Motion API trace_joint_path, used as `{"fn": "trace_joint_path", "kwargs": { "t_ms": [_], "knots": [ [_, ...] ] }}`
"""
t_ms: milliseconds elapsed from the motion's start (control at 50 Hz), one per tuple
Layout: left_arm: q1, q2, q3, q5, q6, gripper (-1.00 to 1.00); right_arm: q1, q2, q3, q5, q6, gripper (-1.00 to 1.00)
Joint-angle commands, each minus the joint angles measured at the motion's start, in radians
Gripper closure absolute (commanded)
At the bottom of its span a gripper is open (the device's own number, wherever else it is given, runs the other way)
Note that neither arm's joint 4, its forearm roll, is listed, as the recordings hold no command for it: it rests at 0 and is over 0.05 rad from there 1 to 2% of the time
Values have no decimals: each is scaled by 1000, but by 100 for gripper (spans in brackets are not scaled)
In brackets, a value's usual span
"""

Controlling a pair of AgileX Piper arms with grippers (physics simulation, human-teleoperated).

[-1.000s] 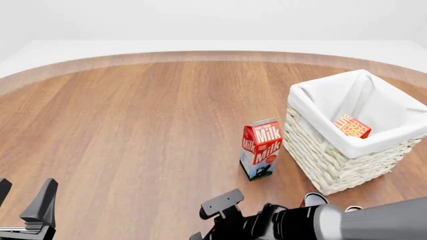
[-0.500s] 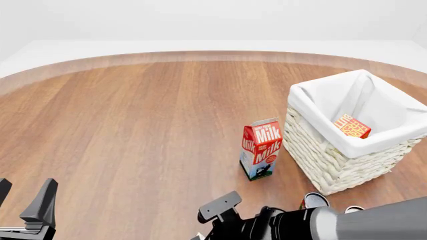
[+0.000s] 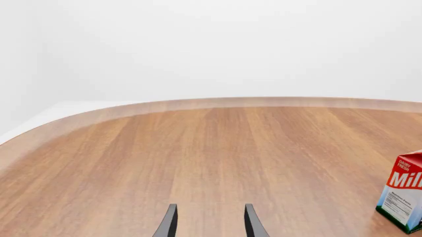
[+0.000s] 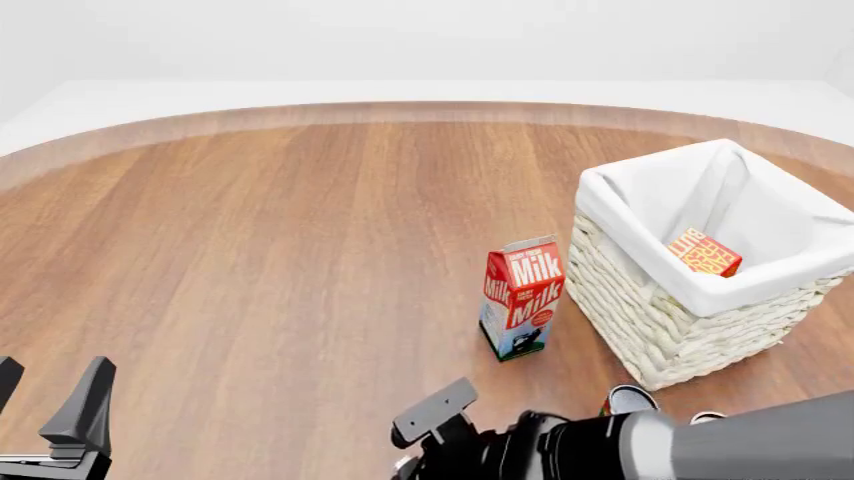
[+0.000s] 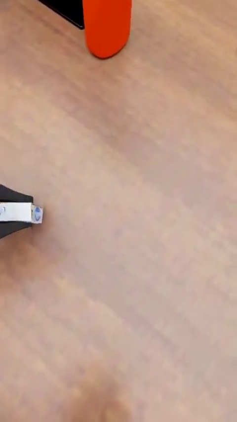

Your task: Pick up the cream cheese box and the butter, and put them in the basket.

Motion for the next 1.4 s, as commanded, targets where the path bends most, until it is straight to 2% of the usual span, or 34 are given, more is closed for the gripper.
{"fn": "trace_joint_path", "kwargs": {
  "t_ms": [20, 60, 240, 300, 380, 620, 760, 860, 1060, 1200, 1220, 1400],
  "knots": [
    [0, 0, 0, 0, 0, -100, -13, -4, -1, 7, -6, 100],
    [0, 0, 0, 0, 0, -100, -19, -17, -4, 17, -12, 100],
    [0, 0, 0, 0, 0, -100, -79, -157, -81, 170, -102, 100],
    [0, 0, 0, 0, 0, -100, -82, -174, -97, 197, -114, 100],
    [0, 0, 0, 0, 0, -100, -114, -230, -152, 279, -168, 100],
    [0, 0, 0, 0, 0, -100, -153, -322, -268, 406, -258, 100],
    [0, 0, 0, 0, 0, -100, -173, -351, -314, 450, -289, 100],
    [0, 0, 0, 0, 0, -100, -193, -381, -396, 506, -332, 100],
    [0, 0, 0, 0, 0, -100, -225, -413, -433, 527, -366, 100],
    [0, 0, 0, 0, 0, -100, -275, -467, -487, 569, -407, 100],
    [0, 0, 0, 0, 0, -100, -295, -484, -493, 577, -426, 100],
    [0, 0, 0, 0, 0, -100, -358, -535, -518, 609, -449, 100]
  ]
}}
